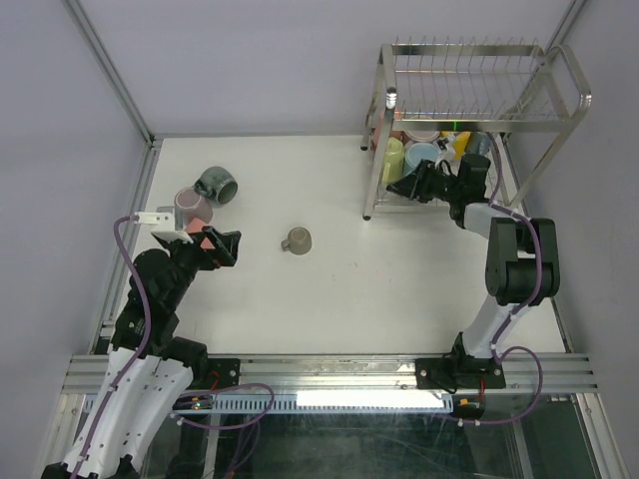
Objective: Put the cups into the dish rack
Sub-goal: Turn the cup upside down in the dish rack, then pick up the cup at the center of the board.
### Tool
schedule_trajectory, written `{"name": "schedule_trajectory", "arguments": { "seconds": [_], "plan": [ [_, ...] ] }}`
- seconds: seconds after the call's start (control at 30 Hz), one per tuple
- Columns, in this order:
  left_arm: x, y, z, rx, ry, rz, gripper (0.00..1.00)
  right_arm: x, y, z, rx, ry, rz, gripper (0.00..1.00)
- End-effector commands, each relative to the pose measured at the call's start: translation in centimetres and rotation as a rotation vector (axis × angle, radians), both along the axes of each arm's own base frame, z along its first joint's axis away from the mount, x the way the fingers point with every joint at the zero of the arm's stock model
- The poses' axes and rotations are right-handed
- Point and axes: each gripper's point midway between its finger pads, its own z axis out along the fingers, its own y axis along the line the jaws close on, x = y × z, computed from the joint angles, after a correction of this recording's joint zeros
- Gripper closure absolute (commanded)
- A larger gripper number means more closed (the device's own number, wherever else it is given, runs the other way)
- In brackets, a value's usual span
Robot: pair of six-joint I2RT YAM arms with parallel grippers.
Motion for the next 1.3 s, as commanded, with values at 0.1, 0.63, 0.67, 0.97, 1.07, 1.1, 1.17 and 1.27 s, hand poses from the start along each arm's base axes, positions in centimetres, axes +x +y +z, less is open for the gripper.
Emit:
{"name": "schedule_trajectory", "arguments": {
  "seconds": [0.1,0.63,0.67,0.97,1.07,1.1,1.17,1.27],
  "plan": [
    [0.8,-3.7,-0.8,-0.201,0.018,-0.142,0.12,-3.8,0.7,5.3,0.103,-0.116,0.212,0.46],
    [6.8,-5.6,-9.2,-0.245,0.250,-0.099,0.75,-11.5,0.3,3.2,-0.077,-0.140,0.331,0.48],
    [7.2,-5.7,-9.6,-0.237,0.253,-0.100,0.78,-12.0,0.2,3.1,-0.098,-0.157,0.343,0.48],
    [10.6,-8.5,-14.2,-0.145,0.324,-0.148,0.95,-15.9,-0.5,2.5,-0.324,-0.424,0.464,0.51],
    [11.8,-9.2,-15.4,-0.100,0.337,-0.153,0.96,-18.2,0.6,2.7,-0.365,-0.542,0.598,0.51],
    [12.2,-9.4,-16.2,-0.083,0.350,-0.157,0.97,-19.1,1.1,2.5,-0.385,-0.592,0.661,0.52],
    [12.7,-9.9,-16.8,-0.067,0.350,-0.167,0.97,-21.3,2.2,1.9,-0.418,-0.676,0.792,0.53],
    [12.9,-10.9,-17.2,-0.048,0.348,-0.196,0.98,-22.6,3.4,1.0,-0.457,-0.710,0.876,0.54]
  ]
}}
